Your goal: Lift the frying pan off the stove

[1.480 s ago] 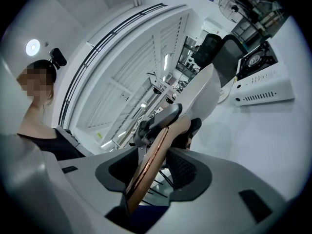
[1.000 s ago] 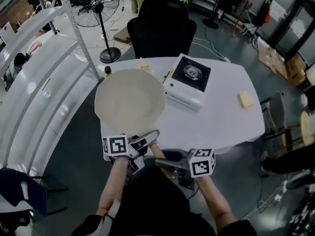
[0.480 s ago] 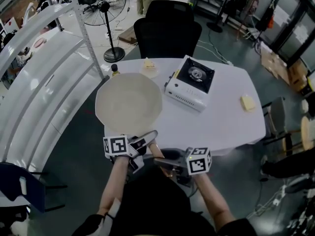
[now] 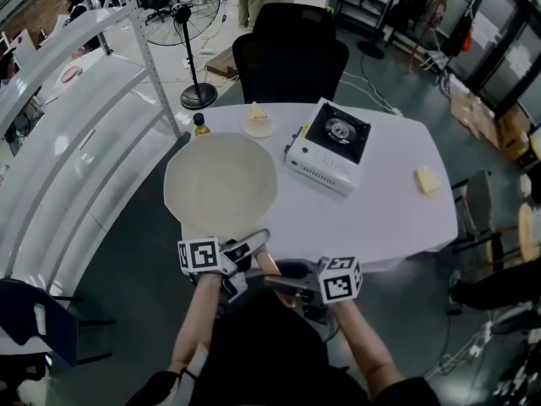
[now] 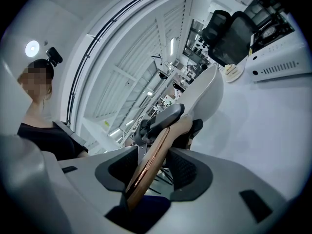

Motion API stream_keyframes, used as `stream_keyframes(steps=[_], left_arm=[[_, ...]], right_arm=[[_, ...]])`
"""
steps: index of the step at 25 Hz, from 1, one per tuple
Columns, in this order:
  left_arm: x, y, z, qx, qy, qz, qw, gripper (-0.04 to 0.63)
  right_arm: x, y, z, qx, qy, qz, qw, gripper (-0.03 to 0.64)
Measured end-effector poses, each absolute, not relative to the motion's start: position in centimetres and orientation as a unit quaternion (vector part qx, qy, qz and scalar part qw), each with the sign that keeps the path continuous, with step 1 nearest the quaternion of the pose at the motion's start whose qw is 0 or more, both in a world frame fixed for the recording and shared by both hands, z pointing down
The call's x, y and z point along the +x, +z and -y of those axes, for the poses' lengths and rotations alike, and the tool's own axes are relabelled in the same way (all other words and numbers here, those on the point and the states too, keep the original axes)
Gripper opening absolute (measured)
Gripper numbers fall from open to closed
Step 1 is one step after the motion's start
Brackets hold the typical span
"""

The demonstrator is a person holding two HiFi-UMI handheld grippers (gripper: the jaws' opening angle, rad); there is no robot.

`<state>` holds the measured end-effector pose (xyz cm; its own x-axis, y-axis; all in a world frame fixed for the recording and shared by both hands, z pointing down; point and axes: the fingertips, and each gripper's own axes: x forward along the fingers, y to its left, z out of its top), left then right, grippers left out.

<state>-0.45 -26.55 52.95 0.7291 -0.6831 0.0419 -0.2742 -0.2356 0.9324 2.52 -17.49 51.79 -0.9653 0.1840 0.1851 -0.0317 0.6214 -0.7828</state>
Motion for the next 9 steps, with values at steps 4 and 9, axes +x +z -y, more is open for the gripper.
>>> stream_keyframes(steps=[4, 9], left_arm=[[0.5, 52.6, 27.5, 0.761, -0.191, 0.316, 0.534, 0.244], [-0.7, 53.0, 26.3, 0.759, -0.192, 0.318, 0.535, 0.245]], right_arm=[[3.5, 51.7, 18.5, -0.04, 0.439, 0.889, 0.123, 0.193], [2.3, 51.2, 17.2, -0.042, 0.445, 0.886, 0.121, 0.193]])
